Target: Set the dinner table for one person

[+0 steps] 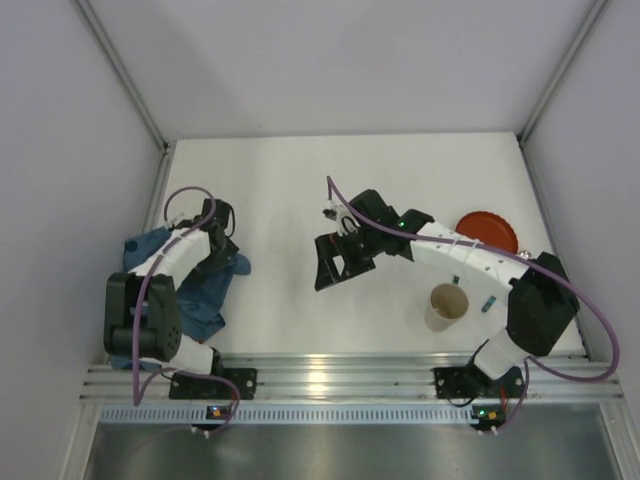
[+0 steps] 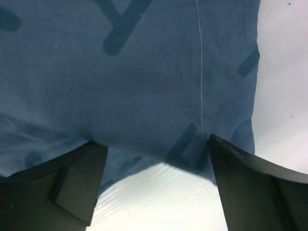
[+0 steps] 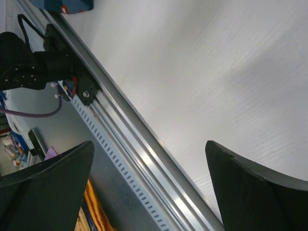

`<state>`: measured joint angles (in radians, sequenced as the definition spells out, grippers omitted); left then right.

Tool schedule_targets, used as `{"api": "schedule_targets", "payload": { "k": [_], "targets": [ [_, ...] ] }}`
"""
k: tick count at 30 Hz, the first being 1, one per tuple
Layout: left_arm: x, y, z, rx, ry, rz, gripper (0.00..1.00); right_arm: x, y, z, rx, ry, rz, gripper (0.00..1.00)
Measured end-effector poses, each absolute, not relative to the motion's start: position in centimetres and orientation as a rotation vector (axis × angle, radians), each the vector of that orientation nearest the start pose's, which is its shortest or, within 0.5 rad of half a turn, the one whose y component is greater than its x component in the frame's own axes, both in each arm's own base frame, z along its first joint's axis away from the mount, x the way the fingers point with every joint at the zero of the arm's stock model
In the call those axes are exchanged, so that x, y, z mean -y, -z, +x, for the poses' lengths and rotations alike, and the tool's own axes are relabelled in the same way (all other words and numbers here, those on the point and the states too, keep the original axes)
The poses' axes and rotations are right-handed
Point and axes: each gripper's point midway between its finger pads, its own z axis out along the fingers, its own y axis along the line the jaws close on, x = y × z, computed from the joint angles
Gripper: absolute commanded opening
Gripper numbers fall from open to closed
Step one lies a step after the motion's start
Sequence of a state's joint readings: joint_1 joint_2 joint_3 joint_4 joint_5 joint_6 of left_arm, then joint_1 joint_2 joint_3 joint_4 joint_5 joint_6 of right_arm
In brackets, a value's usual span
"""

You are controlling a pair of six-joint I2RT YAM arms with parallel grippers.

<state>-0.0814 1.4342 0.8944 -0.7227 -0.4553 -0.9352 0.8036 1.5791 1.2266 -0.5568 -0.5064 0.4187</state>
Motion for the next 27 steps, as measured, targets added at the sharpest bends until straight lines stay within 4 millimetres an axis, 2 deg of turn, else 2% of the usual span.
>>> {"api": "schedule_targets", "payload": {
  "k": [3, 6, 7, 8, 9, 13, 17, 20, 23, 24, 25, 26, 27],
  "targets": [
    [-2.8, -4.3, 28.9, -2.386, -0.382, -1.162, 0.7, -33.1, -15.0, 18.8, -2.594, -1.036, -0.748, 1.0],
    [-2.9, -3.7, 30.2, -2.399, -0.393, -1.133, 0.44, -32.5, -15.0, 18.9, -2.593, -0.997, -0.752, 1.0],
    [-2.9, -3.7, 30.8, -2.398, -0.389, -1.122, 0.33, -32.4, -15.0, 18.9, -2.592, -0.987, -0.751, 1.0],
    [-2.9, -3.7, 31.3, -2.401, -0.383, -1.108, 0.1, -32.1, -14.8, 18.9, -2.594, -0.974, -0.752, 1.0],
    [-2.7, -3.8, 32.0, -2.402, -0.368, -1.097, 0.0, -31.9, -14.7, 18.8, -2.599, -0.963, -0.752, 1.0],
    [-1.3, -4.9, 35.2, -2.419, -0.252, -1.042, 0.0, -31.5, -14.2, 18.9, -2.611, -0.929, -0.75, 1.0],
    [2.2, -6.6, 38.7, -2.415, -0.056, -1.011, 0.0, -31.4, -14.2, 19.2, -2.607, -0.913, -0.746, 1.0],
    [6.6, -7.8, 41.0, -2.42, 0.122, -0.986, 0.0, -31.4, -14.1, 19.4, -2.605, -0.905, -0.74, 1.0],
    [12.7, -9.1, 43.6, -2.435, 0.372, -0.943, 0.0, -31.4, -13.9, 19.5, -2.607, -0.897, -0.736, 1.0],
    [14.7, -9.5, 44.4, -2.44, 0.445, -0.927, 0.06, -31.5, -13.7, 19.6, -2.608, -0.893, -0.735, 1.0],
    [16.6, -9.9, 45.4, -2.443, 0.516, -0.904, 0.24, -31.5, -13.6, 19.7, -2.612, -0.888, -0.734, 1.0],
    [18.6, -10.4, 46.2, -2.454, 0.582, -0.875, 0.46, -31.5, -13.3, 19.8, -2.618, -0.881, -0.731, 1.0],
    [20.6, -10.9, 47.3, -2.453, 0.656, -0.838, 0.6, -31.4, -13.1, 19.9, -2.624, -0.874, -0.728, 1.0]
  ]
}}
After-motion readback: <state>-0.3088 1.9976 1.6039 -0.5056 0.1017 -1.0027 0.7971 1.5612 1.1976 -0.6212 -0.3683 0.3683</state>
